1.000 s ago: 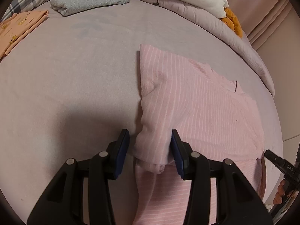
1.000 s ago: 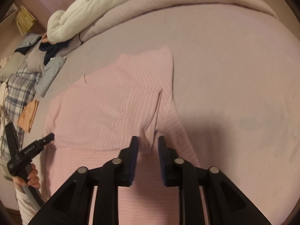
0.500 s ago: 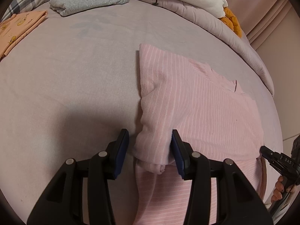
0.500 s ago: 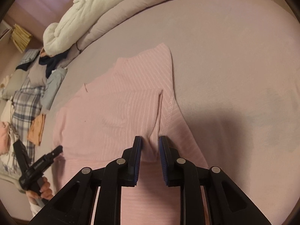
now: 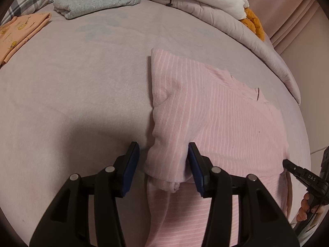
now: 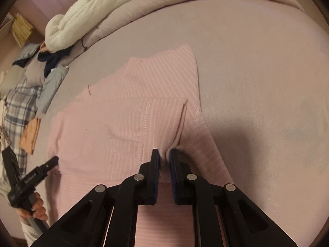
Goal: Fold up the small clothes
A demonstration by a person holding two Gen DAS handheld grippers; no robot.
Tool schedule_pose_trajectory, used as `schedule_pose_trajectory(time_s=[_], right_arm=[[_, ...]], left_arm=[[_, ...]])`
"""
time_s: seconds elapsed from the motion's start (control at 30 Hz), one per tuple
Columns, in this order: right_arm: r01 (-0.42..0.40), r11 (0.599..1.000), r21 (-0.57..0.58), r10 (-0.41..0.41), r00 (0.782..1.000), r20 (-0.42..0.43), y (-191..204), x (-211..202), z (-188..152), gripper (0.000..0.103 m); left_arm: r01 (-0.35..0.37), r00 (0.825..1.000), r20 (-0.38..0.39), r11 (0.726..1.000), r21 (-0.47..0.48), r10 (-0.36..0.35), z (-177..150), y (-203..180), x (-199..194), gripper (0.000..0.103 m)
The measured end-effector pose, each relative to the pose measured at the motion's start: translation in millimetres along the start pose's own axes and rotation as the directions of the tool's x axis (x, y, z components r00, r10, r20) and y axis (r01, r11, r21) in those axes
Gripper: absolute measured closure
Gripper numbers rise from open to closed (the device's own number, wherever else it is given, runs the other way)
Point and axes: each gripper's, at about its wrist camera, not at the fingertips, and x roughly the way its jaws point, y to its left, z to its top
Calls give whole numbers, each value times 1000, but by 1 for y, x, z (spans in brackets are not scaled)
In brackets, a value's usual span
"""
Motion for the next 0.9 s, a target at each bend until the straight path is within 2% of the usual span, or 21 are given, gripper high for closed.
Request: schedule_pose_trajectory(time_s=[0.17,0.33,0.47,0.63,0.9], right_arm=[[25,997,-72,-22,998,52,10,-19,4,93],[3,996,-92,7,993,115,15,-43,13,93],[48,993,-108,-30,986,165,15,-53,20,93],[66,995,-79,-54,988,143,6,-39,26,93],[105,994,-43,-102,993,52,-10,-1,19,93]], left_arm=[[-10,1000,8,1000,13,10,0,-2,-1,52],[4,1000,3,1000,-15,-4,0,-1,-4,49],[20,1000,-2,1000,-6,-20,0,-4,-7,47],[12,1000,-7,1000,-9,-12,0,-4,-6,45],[-2,1000,-15,1000,1,2,-1,-5,-2,43]])
